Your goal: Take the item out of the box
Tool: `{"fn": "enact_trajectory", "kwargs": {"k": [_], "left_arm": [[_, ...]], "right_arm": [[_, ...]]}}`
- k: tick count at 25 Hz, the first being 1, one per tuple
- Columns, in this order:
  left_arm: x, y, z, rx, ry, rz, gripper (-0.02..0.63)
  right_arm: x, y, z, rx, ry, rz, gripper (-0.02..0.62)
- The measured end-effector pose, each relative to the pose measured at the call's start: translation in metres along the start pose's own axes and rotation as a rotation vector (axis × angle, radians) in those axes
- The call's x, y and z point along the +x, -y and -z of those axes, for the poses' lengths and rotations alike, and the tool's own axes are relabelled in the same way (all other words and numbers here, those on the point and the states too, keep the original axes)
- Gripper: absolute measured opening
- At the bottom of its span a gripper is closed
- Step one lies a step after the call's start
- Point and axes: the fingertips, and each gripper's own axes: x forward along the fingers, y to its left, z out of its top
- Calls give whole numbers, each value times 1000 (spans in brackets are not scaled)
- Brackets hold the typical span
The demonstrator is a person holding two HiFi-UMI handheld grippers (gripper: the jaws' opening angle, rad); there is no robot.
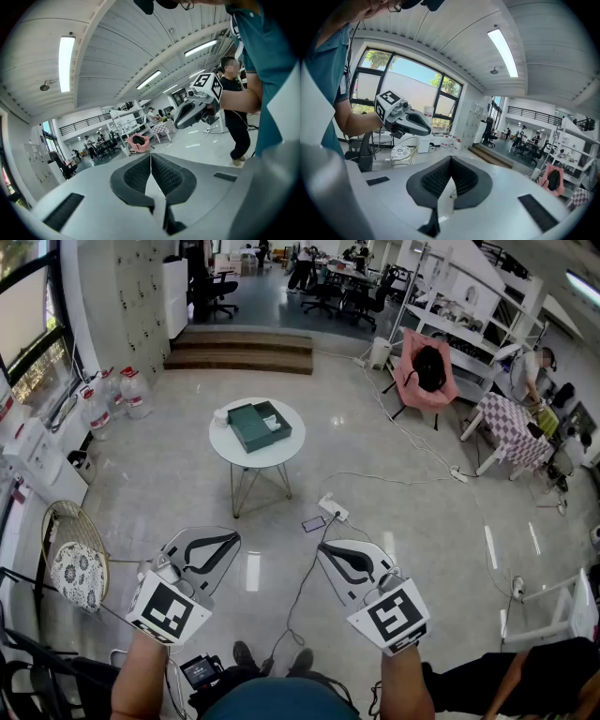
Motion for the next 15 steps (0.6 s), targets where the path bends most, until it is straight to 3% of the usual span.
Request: {"fn": "enact_trajectory", "kwargs": {"k": [7,15], "left_arm": [[-11,-14,12,-1,3,13,21],[-30,-62,57,-2,21,28,21]], "right_arm": [[18,-8,-9,-16,0,7,37],[85,-22,-30,-16,42,16,40]]}}
